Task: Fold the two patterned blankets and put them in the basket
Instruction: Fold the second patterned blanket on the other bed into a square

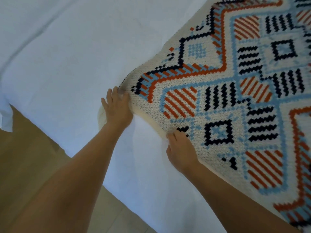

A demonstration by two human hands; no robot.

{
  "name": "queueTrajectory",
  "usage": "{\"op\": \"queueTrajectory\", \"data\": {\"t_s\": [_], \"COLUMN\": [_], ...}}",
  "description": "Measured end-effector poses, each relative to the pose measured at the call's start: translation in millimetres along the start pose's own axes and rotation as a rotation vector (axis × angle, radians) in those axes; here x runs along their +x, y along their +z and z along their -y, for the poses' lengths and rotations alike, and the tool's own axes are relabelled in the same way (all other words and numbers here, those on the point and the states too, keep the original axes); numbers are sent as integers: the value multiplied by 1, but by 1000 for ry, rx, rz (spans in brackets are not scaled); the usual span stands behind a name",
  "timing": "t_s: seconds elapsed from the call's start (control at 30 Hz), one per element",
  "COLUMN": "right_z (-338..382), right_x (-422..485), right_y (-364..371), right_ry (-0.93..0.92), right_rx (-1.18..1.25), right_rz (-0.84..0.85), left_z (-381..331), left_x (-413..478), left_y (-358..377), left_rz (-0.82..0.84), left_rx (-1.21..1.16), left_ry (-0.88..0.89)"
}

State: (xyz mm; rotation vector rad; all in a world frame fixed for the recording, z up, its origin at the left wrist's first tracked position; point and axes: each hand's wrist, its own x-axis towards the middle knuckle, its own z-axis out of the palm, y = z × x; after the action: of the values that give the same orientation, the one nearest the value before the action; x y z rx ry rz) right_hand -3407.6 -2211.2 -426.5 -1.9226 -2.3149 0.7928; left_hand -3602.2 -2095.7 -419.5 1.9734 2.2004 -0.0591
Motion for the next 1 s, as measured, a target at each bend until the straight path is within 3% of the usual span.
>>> {"op": "queueTrajectory", "data": {"t_s": [0.1,0.3,0.57,0.83,1.0], "right_z": [-2,-31,-126,-237,-301], "right_x": [-14,-57,-201,-388,-446], "right_y": [-4,-29,-101,-186,-235], "right_ry": [-13,-46,-67,-163,-123], "right_rx": [-20,5,-79,-262,-310], "right_rz": [-14,-52,-146,-195,-181], "left_z": [-21,-93,-235,-385,-463], "left_x": [-30,-107,-238,-381,-425], "left_y": [2,6,-26,-67,-74], "left_rz": [-38,141,156,172,192], "left_rx": [-52,-129,-107,-231,-265], "left_ry": [69,191,322,210,221]}}
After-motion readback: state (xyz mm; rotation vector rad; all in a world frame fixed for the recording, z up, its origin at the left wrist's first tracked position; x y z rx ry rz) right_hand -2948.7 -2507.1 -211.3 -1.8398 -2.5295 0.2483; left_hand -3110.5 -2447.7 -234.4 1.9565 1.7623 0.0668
